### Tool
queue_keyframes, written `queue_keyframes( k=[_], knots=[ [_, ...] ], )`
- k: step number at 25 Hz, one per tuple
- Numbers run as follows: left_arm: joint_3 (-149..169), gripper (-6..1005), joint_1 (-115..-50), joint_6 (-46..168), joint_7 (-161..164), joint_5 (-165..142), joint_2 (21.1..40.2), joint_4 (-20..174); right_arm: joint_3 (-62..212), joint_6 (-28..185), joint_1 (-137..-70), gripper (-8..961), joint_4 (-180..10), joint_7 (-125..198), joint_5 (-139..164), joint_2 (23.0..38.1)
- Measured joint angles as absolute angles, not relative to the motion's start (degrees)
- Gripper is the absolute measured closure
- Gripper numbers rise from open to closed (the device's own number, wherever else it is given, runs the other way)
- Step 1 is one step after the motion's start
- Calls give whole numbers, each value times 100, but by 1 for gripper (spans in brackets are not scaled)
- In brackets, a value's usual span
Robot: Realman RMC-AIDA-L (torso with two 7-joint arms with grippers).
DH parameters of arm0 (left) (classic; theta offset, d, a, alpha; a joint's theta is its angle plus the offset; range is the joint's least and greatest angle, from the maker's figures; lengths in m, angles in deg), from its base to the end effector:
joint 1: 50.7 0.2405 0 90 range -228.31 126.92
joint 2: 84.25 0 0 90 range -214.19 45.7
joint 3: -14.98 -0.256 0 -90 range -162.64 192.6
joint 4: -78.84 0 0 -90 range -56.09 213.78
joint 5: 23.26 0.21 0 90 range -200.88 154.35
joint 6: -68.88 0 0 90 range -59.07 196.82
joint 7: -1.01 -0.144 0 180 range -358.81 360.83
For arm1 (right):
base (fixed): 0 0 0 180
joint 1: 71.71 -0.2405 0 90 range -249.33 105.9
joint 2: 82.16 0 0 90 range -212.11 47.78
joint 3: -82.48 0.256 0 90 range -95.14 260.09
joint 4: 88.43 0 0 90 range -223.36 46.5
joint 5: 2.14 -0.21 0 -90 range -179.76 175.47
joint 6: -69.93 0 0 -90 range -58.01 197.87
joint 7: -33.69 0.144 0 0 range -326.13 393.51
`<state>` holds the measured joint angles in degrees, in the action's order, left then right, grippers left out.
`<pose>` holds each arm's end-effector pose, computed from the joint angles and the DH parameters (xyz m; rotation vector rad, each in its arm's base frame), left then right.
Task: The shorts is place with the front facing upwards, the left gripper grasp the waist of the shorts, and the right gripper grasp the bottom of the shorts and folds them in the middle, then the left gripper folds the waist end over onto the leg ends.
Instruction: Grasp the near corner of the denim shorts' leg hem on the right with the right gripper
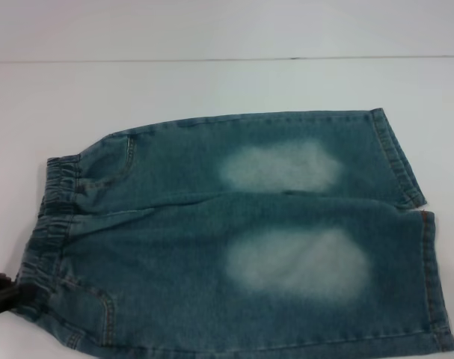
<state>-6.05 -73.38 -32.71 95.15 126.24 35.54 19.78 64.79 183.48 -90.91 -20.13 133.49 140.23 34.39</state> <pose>-0.3523 0.2558 0.0682 -2.5969 -1.1587 -0.0927 0.3415 0.2334 0.1233 -2.5324 1.1895 0.2158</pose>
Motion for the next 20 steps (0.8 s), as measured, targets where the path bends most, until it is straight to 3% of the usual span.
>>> queue_keyframes(
  k=[20],
  knots=[
    [-612,949,-7339,-3170,9497,12634,3573,1986,5074,18314,-9708,107,-2760,14408,15247,3514]
  ],
)
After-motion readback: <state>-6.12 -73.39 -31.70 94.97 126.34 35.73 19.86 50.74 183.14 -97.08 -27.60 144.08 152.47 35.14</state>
